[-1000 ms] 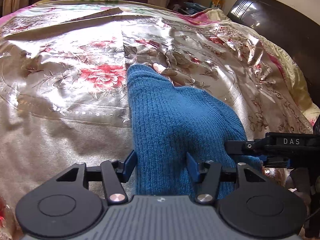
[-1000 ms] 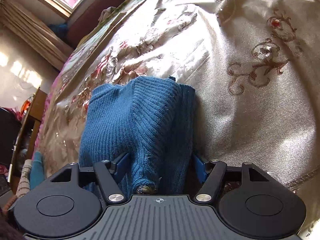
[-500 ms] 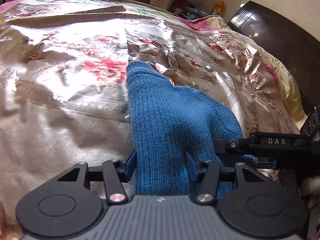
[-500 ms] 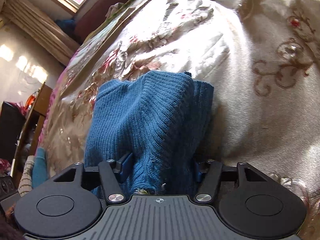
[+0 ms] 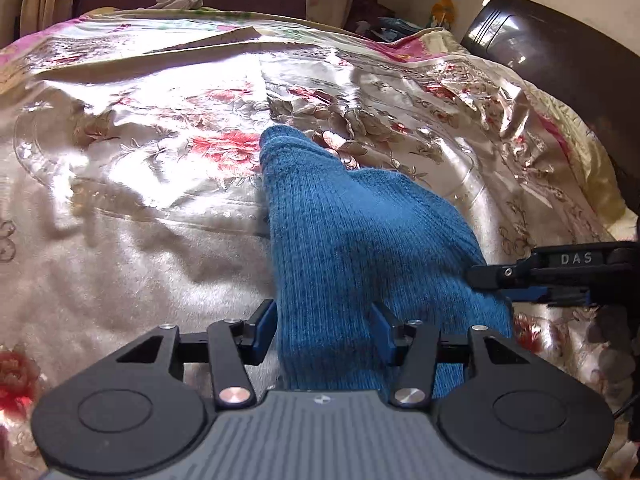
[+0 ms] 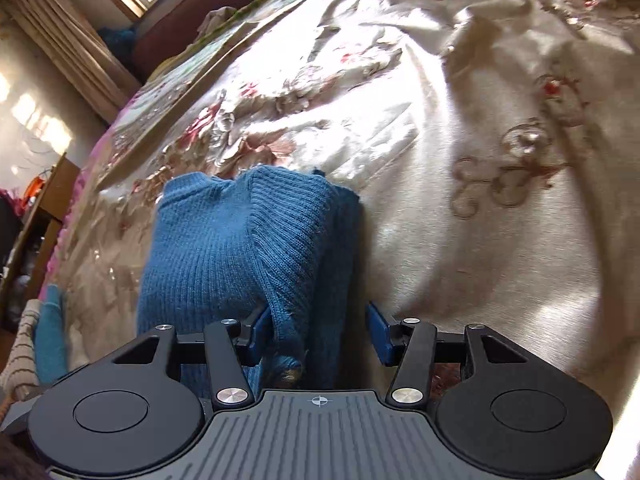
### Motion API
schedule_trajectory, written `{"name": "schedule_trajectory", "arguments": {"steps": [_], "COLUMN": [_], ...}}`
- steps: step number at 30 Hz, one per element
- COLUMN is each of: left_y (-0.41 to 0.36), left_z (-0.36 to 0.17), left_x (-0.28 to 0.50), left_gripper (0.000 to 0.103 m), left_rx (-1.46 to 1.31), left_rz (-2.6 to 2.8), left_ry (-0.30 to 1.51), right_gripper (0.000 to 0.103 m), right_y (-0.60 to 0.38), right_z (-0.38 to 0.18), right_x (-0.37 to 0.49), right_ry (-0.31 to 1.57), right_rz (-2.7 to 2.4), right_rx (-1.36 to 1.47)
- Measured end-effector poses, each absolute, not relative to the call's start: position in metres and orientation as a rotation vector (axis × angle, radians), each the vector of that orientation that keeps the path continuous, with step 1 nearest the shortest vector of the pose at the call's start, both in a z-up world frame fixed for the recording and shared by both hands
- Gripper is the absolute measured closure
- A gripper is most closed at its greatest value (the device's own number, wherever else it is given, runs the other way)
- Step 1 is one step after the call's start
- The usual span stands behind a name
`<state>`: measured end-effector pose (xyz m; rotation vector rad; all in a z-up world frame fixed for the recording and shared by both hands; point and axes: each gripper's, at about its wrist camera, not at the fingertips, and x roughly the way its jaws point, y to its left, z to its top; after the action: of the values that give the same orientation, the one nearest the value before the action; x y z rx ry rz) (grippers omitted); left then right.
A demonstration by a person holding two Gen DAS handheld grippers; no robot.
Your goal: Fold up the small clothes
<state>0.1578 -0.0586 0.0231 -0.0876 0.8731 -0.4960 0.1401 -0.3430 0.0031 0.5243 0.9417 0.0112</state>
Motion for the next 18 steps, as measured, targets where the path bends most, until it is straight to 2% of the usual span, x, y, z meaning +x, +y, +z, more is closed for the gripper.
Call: {"name": "schedule_trajectory", "arguments": {"steps": [7, 11, 13, 14, 18], "left_y": [-0.05, -0.051, -0.05, -0.05, -0.05], "left_z": [0.03, 0.023, 0.021, 0.021, 0.016], "left_x": [0.124, 0.114, 0.107, 0.104, 0.094], "left_gripper": [0.048, 0.048, 0.048, 0.048, 0.047], "left_rx": [-0.017, 0.022, 0.036, 0.038, 0.036], "left_rz": [-0.461, -0.435, -0.428, -0.428, -0.42], "left_ry": [0.838, 0.888, 0.901, 0.903, 0.934], "right_gripper": [0.052, 0.057, 0.057, 0.052, 0.053], "right_y": [-0.29, -0.266, -0.268, -0.271, -0.27], "right_z": [0.041, 0.029, 0.015, 0.01, 0.019], "right_x": [0.109, 0.104, 0.103, 0.101, 0.074], "right_ry": [0.827, 0.885, 0.926, 0.942, 0.91], "right_rz": [-0.009, 0.008, -0.064, -0.096, -0.073], "right_rx": [0.25, 0.195, 0.14, 0.129, 0.2]}}
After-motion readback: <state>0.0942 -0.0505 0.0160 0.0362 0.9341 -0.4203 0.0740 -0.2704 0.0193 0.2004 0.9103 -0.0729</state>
